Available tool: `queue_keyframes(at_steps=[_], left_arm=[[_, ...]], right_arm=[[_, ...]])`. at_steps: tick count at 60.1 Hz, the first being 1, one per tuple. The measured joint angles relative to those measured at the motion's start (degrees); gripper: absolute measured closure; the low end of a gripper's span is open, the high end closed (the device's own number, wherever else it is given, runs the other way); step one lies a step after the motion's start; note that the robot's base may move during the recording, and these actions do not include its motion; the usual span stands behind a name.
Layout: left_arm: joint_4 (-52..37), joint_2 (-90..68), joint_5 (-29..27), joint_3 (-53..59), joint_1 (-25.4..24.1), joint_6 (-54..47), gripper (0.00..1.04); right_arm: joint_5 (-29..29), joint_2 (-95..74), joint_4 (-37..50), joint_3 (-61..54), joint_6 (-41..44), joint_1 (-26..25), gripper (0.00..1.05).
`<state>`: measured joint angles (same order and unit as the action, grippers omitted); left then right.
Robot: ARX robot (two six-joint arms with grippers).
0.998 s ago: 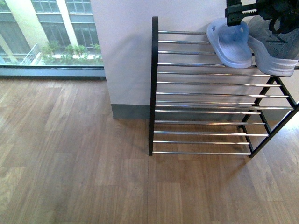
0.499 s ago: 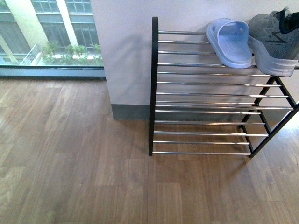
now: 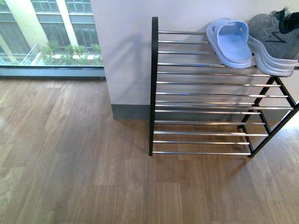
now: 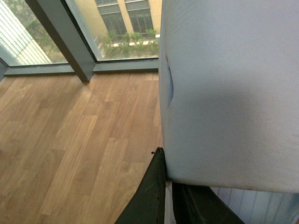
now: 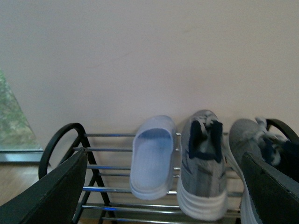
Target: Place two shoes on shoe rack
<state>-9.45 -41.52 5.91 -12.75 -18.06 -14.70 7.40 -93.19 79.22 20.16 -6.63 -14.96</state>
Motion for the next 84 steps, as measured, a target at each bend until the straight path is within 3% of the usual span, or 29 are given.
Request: queue_keyframes(at_steps=[11, 14, 20, 46, 62, 66, 84], left_arm=[[0.0, 0.0, 0.0, 0.0, 0.0, 0.0, 1.03], [0.0, 0.0, 0.0, 0.0, 0.0, 0.0, 1.03], [0.0, 0.0, 0.0, 0.0, 0.0, 0.0, 1.03], [0.0, 0.0, 0.0, 0.0, 0.0, 0.0, 1.03], [0.0, 0.0, 0.0, 0.0, 0.0, 0.0, 1.03], [0.0, 0.0, 0.0, 0.0, 0.0, 0.0, 1.03], [0.0, 0.0, 0.0, 0.0, 0.0, 0.0, 1.03]], right_arm=[[1.4, -0.2, -0.3, -0.4, 0.7, -0.6, 0.11], [6.1, 1.5, -4.5, -1.4, 2.7, -0.9, 0.20], [6.8, 5.5, -8.4, -5.0, 4.5, 0.0, 0.34], [0.0, 28.9, -21.4, -14.8, 6.3, 7.0, 1.04], [-2.4, 40.1, -29.5, -17.7, 6.4, 9.7, 1.03], [-6.6, 43.5, -32.4, -18.3, 6.4, 12.7, 1.03], [-7.4, 56.4, -43.4, -19.1, 6.4, 14.7, 1.03]])
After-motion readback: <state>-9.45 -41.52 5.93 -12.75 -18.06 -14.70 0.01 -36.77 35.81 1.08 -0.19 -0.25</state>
